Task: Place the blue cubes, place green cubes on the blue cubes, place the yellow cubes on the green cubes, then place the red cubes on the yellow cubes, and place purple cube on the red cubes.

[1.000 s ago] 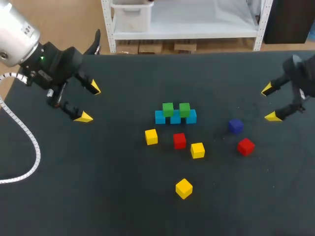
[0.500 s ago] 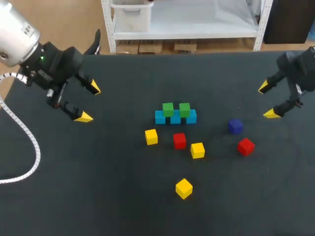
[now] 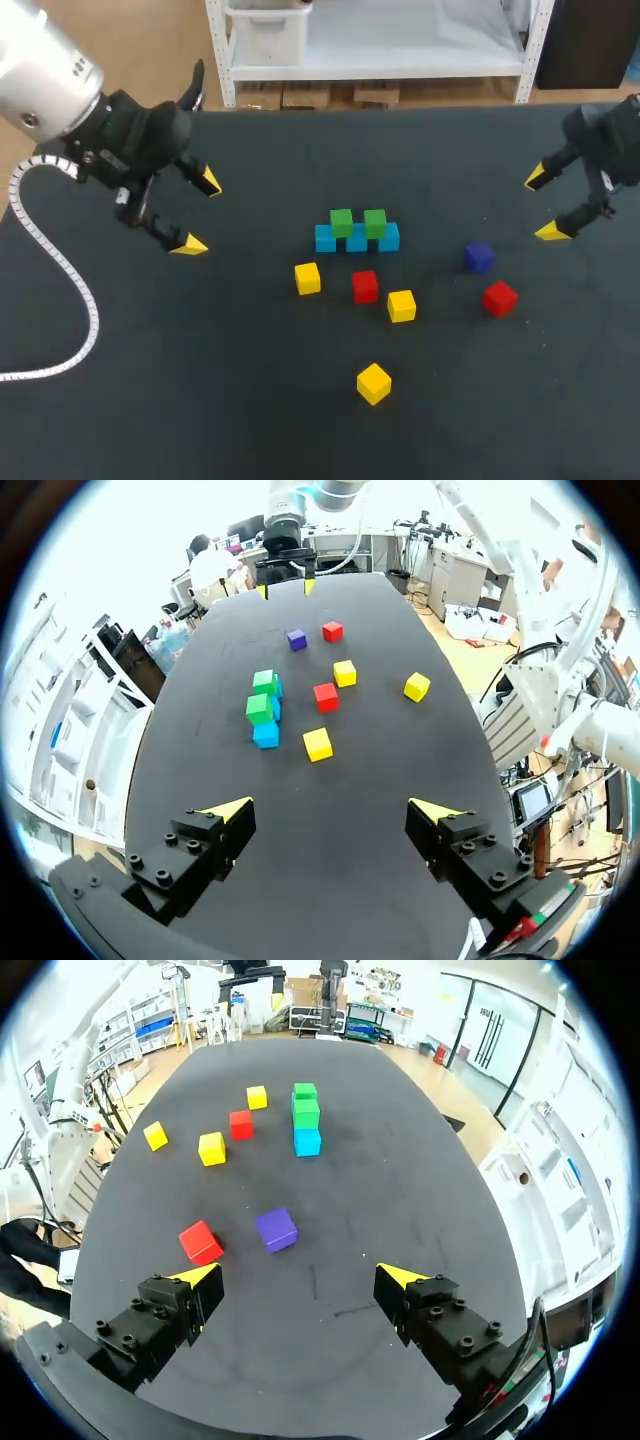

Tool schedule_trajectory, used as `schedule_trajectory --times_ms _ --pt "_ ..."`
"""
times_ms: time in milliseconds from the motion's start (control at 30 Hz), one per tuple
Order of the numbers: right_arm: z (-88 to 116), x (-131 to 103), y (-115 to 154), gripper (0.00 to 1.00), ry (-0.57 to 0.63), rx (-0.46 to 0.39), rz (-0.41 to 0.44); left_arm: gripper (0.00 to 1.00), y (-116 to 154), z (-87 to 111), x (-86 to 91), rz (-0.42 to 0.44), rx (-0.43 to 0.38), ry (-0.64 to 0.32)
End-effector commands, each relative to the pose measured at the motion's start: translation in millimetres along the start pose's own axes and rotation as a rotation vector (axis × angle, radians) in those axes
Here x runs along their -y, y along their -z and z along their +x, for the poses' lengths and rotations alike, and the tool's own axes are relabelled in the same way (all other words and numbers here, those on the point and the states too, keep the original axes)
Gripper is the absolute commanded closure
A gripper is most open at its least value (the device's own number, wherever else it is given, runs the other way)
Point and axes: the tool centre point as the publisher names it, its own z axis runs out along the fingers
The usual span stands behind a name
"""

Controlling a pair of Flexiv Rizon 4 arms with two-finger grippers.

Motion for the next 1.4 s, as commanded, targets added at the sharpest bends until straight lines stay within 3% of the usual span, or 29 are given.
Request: schedule_trajectory --times_ms 33,533,900,1400 --pt "0 0 0 0.0 0.0 0.002 0.0 0.0 -7 -6.4 7.0 -0.006 -0.012 0.007" --pt "0 0 0 0.0 0.0 0.002 0.0 0.0 -32 -30.8 18.4 0.025 -0.022 -0.008" --pt "0 0 0 0.0 0.0 0.002 0.0 0.0 -54 -41.8 21.8 0.023 -0.02 0.033" --pt "0 0 0 0.0 0.0 0.002 0.0 0.0 -94 -43.8 9.3 -0.002 -0.081 0.189"
